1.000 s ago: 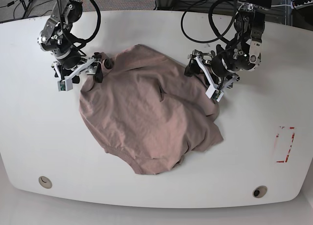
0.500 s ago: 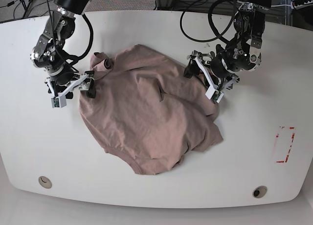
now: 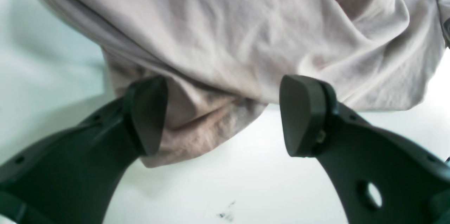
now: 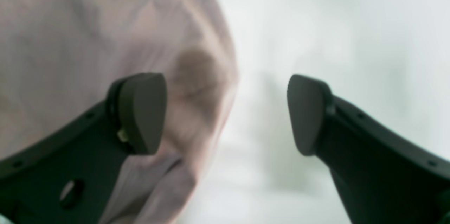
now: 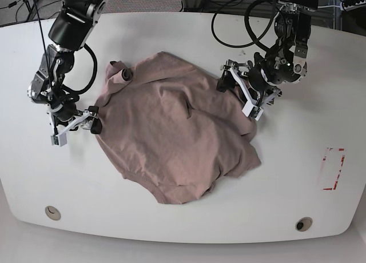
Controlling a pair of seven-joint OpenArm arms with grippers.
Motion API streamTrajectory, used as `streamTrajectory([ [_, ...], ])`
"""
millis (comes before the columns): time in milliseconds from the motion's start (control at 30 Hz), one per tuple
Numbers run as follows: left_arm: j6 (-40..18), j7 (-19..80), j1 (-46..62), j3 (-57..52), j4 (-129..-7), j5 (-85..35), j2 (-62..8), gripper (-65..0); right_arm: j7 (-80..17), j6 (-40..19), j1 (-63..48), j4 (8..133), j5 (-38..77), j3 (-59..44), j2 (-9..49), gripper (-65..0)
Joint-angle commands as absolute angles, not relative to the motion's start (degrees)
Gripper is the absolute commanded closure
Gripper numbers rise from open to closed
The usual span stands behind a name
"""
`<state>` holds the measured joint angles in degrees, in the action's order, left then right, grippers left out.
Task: Fold the T-shirt properly
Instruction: 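Move the right gripper along the shirt edge away from the left gripper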
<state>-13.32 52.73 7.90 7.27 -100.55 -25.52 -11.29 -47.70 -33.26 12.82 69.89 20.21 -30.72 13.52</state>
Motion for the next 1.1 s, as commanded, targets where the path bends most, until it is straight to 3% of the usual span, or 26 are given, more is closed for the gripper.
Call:
streamTrajectory([
  [0, -13.49, 51.74, 7.25, 7.08, -101.67, -26.15, -11.47, -45.8, -44.97, -33.63, 16.22, 66.59, 21.23, -30.20, 15.69, -50.3],
  [667, -13.49, 51.74, 7.08, 6.99, -101.67, -26.15, -12.70, -45.8, -38.11, -33.63, 22.37, 51.82, 21.32, -26.86, 16.40, -50.3],
  [1067, -13.49, 51.74, 7.16, 5.14, -101.67, -26.15, -12.70, -46.1, -38.20, -33.63, 22.37, 51.82, 21.32, -26.77, 11.65, -50.3],
])
